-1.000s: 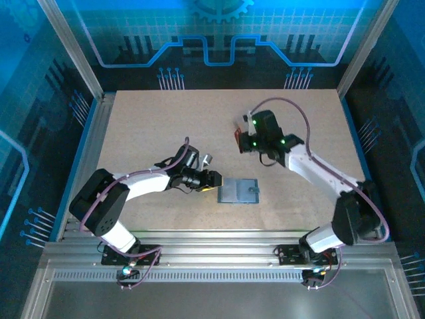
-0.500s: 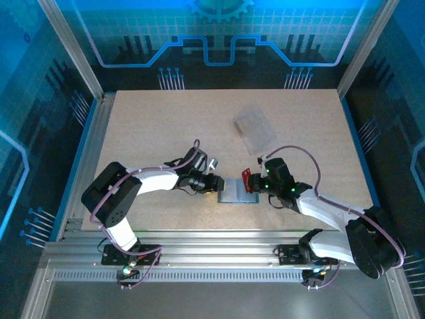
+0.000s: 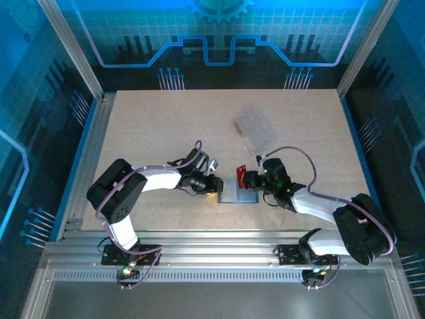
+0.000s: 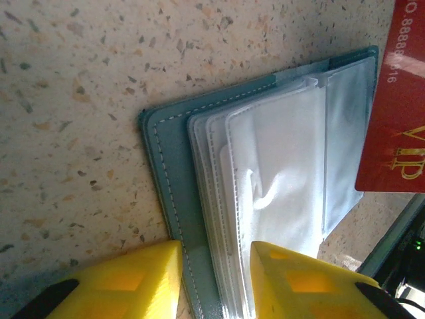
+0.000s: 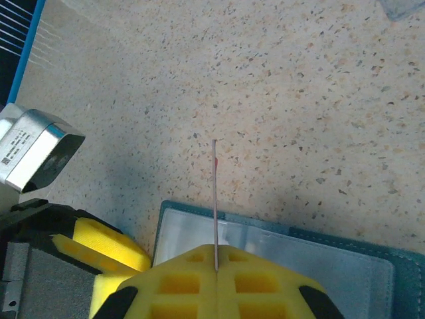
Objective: Put the credit cards into the card holder
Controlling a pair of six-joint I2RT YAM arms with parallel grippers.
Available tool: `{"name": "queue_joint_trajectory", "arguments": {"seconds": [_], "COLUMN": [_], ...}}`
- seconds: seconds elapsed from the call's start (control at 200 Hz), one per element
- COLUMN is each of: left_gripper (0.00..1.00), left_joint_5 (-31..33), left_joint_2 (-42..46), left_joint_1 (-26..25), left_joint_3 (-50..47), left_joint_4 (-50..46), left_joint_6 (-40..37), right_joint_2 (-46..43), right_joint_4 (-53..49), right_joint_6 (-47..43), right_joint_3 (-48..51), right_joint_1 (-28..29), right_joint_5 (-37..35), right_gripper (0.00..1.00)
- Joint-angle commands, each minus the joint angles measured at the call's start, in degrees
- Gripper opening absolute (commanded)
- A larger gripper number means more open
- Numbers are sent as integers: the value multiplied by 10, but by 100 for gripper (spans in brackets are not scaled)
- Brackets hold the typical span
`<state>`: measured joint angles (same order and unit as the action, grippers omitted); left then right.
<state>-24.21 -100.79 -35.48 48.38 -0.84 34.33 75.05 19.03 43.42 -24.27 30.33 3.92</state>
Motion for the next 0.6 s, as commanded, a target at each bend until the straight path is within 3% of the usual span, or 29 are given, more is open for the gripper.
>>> {"name": "queue_joint_trajectory", "arguments": {"seconds": [0.0, 0.595], "left_gripper": [34, 33], "left_joint_5": [5, 2], "left_joint_2": [-7, -7], "left_joint_1": [-4, -4], "left_joint_3": [13, 13], "left_joint_4": [-9, -9], "left_joint_6": [-6, -2], "right_joint_2": [9, 45], "right_joint_4": [23, 40], "right_joint_6": [15, 48], "right_joint_3": [5, -3], "right_joint_1": [4, 7], "right_joint_5": [-3, 10], "right_gripper": [3, 3]}}
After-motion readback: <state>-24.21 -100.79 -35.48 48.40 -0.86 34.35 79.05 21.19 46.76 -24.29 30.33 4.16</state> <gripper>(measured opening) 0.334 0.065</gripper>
